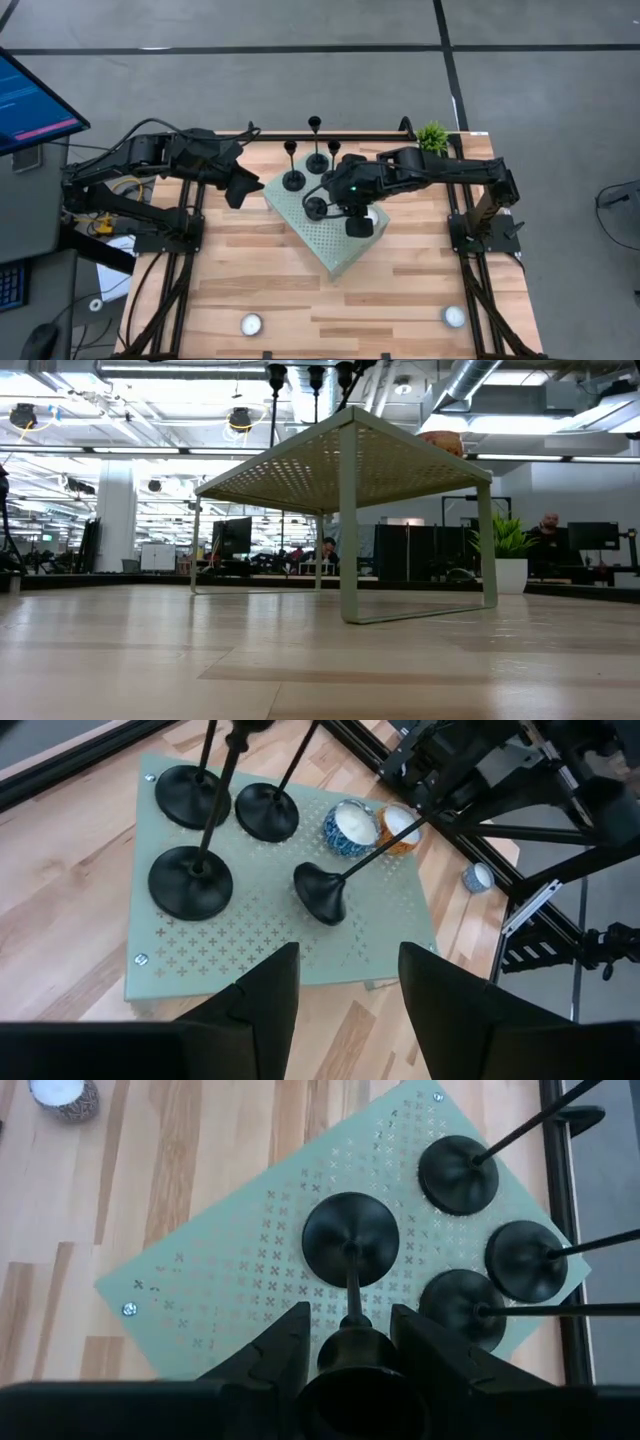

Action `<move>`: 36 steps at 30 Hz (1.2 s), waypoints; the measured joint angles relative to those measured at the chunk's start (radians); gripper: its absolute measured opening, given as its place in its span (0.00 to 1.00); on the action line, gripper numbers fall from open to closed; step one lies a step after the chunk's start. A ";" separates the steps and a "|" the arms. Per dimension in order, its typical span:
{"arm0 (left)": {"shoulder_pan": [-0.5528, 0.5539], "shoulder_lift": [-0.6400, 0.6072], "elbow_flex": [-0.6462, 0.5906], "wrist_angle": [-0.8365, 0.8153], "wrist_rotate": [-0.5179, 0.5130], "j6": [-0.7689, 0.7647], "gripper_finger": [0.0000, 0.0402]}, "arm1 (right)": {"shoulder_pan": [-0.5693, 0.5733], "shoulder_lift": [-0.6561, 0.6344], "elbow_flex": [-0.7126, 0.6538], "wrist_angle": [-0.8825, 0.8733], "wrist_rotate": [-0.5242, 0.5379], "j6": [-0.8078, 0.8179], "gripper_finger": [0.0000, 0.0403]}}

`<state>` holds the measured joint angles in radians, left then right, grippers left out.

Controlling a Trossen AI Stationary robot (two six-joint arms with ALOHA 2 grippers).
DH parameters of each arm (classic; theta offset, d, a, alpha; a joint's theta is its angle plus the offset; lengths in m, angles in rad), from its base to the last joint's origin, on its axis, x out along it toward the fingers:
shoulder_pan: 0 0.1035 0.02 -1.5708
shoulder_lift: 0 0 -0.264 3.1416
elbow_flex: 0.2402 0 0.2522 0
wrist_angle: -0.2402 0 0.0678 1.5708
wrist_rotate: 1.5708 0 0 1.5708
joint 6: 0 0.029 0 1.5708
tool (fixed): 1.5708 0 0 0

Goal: Pick & Place candle stick holders
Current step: Put the black candle holder on the shelf

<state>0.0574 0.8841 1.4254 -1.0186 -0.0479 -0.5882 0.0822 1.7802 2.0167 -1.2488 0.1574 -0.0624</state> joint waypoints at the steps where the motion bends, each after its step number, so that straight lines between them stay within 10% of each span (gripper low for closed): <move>1: 0.000 0.000 0.000 0.002 0.000 0.000 0.43 | -0.001 0.000 0.000 0.001 0.000 0.000 0.32; 30: -0.001 0.012 0.000 0.017 0.023 -0.047 0.43 | -0.007 -0.080 0.151 -0.115 0.007 0.071 0.62; 36: -0.135 0.065 0.000 0.013 -0.046 -0.061 0.27 | 0.056 -0.197 0.166 -0.237 0.122 0.229 0.62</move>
<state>-0.0780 0.9489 1.4258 -1.0052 -0.0938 -0.6494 0.1380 1.5827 2.1828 -1.4860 0.2798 0.1665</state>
